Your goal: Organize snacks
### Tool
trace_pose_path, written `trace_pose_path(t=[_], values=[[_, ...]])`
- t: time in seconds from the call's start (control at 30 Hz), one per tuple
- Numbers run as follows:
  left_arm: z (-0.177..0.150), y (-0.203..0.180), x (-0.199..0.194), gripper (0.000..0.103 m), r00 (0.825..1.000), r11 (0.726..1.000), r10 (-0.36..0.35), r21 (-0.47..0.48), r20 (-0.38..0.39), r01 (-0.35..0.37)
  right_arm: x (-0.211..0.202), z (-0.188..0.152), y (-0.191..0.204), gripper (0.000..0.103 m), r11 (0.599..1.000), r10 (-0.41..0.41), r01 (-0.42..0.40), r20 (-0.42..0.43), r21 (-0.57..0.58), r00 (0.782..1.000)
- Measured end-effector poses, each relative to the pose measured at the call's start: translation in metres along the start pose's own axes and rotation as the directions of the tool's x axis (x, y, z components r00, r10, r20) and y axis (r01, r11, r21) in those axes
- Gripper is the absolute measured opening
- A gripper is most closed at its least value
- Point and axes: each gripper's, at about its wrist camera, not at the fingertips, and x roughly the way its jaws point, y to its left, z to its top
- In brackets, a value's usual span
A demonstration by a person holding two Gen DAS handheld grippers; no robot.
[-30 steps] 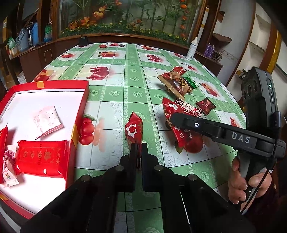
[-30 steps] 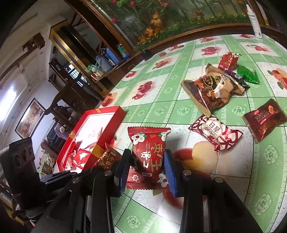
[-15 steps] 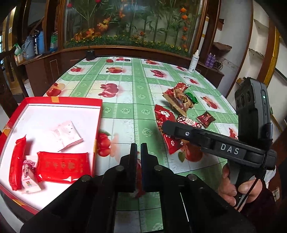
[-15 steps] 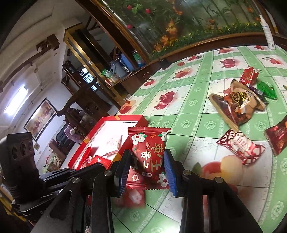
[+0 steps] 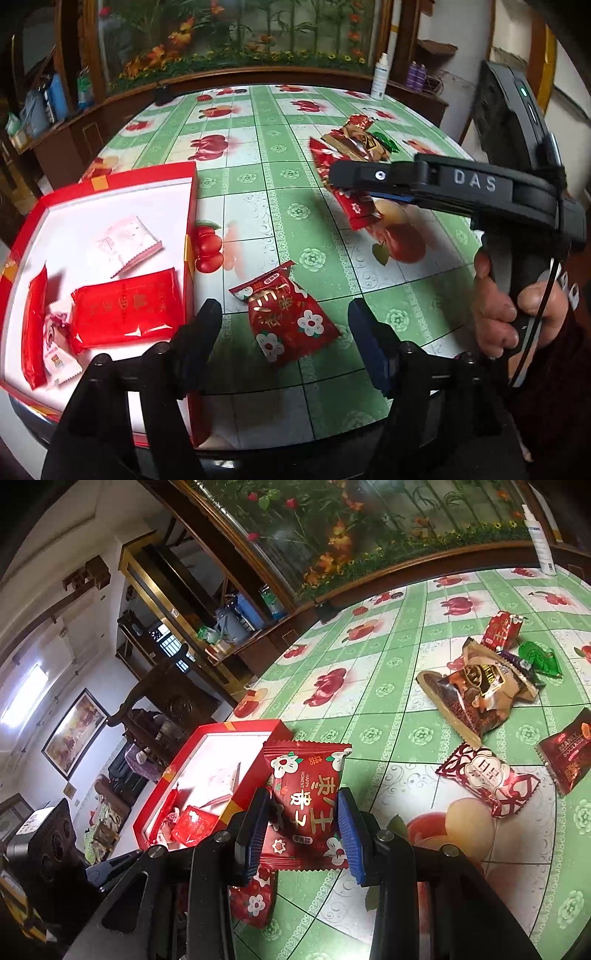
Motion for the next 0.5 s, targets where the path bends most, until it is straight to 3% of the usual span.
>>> trace_pose_path(t=[0.1, 0.33, 0.37, 0.4, 0.5], values=[[0.003, -0.002, 0.007, 0.071, 0.999, 0.999, -0.027, -0.038, -0.033, 0.026, -0.003, 0.001, -0.002, 0.038, 1.0, 0.004, -0.004, 0.011, 0.016, 1.0], [0.003, -0.007, 0.039, 0.07, 0.994, 0.997, 0.018, -0.072, -0.103, -0.026, -0.01, 0.003, -0.009, 0.038, 0.998, 0.029, -0.03, 0.033, 0.048, 0.999], [0.002, -0.006, 0.042, 0.064, 0.994, 0.996, 0.033, -0.076, -0.104, -0.041, -0.01, 0.003, -0.01, 0.038, 0.998, 0.03, -0.032, 0.034, 0.051, 0.999], [0.002, -0.007, 0.041, 0.051, 0.994, 0.996, 0.065, -0.055, -0.084, -0.07, -0.011, 0.003, -0.01, 0.038, 0.998, 0.031, -0.033, 0.035, 0.054, 0.999], [0.003, -0.009, 0.04, 0.04, 0.995, 0.996, 0.072, -0.042, -0.064, -0.074, -0.012, 0.004, -0.012, 0.038, 0.997, 0.045, -0.047, 0.043, 0.064, 0.998]])
